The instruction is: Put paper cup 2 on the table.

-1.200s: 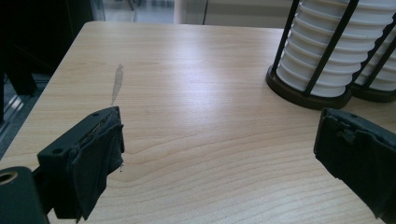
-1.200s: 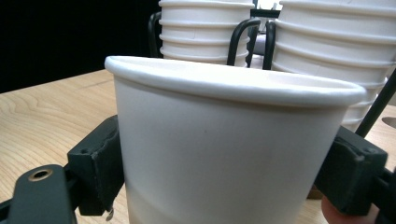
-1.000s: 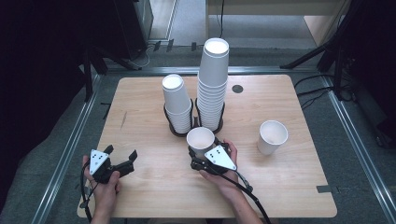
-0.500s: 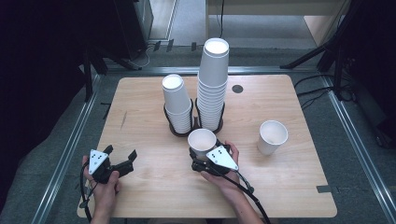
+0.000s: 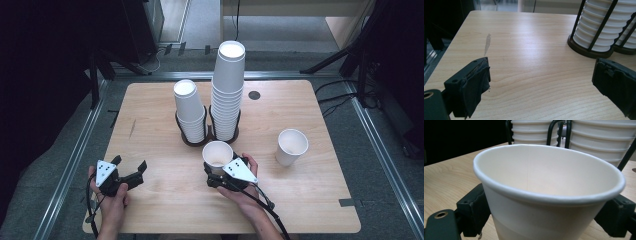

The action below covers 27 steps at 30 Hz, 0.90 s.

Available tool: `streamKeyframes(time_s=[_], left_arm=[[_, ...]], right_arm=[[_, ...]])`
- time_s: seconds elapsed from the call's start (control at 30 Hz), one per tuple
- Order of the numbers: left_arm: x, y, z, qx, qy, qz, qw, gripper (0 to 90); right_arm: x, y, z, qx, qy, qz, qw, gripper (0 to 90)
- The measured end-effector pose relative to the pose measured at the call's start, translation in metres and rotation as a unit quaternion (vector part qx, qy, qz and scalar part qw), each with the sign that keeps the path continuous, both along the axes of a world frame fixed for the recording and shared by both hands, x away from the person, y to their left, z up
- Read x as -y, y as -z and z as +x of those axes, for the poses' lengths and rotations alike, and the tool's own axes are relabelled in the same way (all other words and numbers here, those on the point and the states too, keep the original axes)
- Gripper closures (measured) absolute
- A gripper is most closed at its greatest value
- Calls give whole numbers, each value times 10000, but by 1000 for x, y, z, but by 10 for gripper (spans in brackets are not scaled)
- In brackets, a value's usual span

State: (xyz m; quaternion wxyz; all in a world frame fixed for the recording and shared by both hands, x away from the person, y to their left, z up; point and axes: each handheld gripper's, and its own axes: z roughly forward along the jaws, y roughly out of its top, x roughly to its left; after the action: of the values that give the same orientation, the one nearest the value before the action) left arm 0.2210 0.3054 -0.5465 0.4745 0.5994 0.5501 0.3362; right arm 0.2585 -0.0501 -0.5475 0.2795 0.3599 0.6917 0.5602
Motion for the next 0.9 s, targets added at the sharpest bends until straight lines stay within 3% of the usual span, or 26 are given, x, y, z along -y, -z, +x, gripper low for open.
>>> streamKeyframes(time_s=[0.27, 0.5, 0.9], left_arm=[[0, 0, 0, -7, 0, 3, 10000, 19], [0, 0, 0, -3, -6, 9, 10000, 19], [0, 0, 0, -3, -19, 22, 10000, 19]], right_arm=[[0, 1, -4, 99, -70, -173, 9998, 99], [4, -1, -3, -90, -177, -122, 9997, 0], [12, -7, -14, 117, -255, -401, 9988, 0]])
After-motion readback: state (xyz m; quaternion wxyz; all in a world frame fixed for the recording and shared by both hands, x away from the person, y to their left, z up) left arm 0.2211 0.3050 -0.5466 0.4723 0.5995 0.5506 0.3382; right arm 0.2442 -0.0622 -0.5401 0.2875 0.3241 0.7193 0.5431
